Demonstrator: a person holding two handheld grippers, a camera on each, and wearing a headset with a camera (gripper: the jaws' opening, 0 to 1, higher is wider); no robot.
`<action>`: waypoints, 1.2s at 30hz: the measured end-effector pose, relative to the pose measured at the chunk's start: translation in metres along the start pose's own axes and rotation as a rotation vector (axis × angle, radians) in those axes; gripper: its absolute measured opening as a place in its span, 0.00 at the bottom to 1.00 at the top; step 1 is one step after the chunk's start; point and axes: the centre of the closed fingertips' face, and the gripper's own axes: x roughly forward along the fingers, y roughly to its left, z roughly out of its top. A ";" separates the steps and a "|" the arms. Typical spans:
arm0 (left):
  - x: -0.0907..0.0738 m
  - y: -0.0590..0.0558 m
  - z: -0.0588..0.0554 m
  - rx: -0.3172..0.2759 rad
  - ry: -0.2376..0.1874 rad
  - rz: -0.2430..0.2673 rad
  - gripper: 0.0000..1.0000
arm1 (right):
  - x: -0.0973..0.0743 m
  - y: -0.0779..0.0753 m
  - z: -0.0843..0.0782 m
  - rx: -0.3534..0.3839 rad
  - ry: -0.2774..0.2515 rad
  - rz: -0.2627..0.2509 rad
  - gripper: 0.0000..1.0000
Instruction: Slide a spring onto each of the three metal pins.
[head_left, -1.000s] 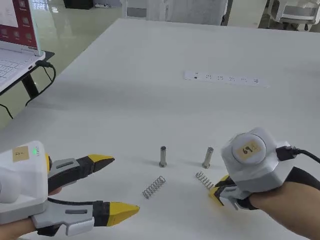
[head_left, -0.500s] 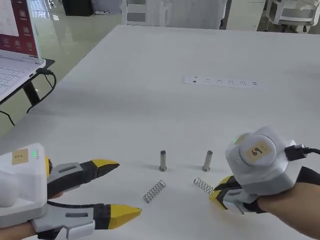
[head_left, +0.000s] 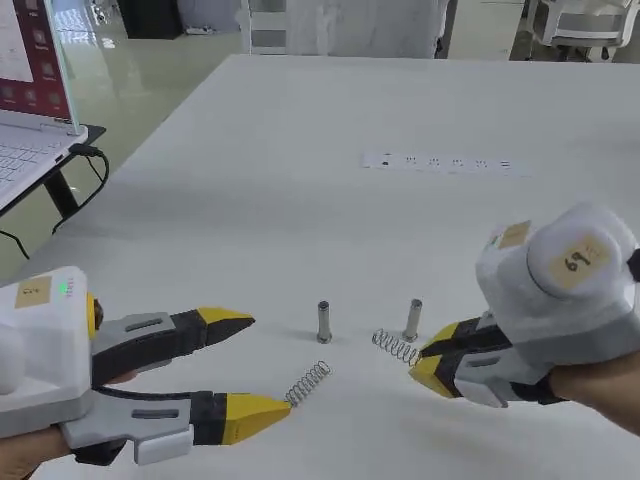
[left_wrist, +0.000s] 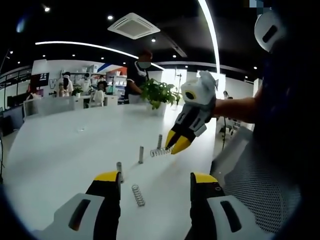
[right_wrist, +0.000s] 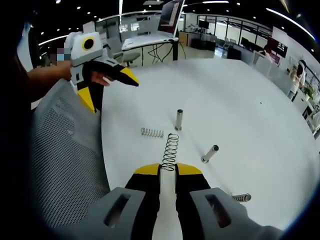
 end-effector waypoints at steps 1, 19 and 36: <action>0.001 -0.002 0.003 0.008 -0.002 -0.011 0.50 | -0.003 0.002 0.004 -0.012 -0.012 0.010 0.08; 0.019 -0.018 0.043 0.086 -0.036 -0.142 0.39 | -0.032 0.034 0.040 -0.242 -0.089 0.143 0.08; 0.024 -0.041 0.062 0.103 -0.070 -0.251 0.26 | -0.052 0.050 0.062 -0.410 -0.194 0.217 0.08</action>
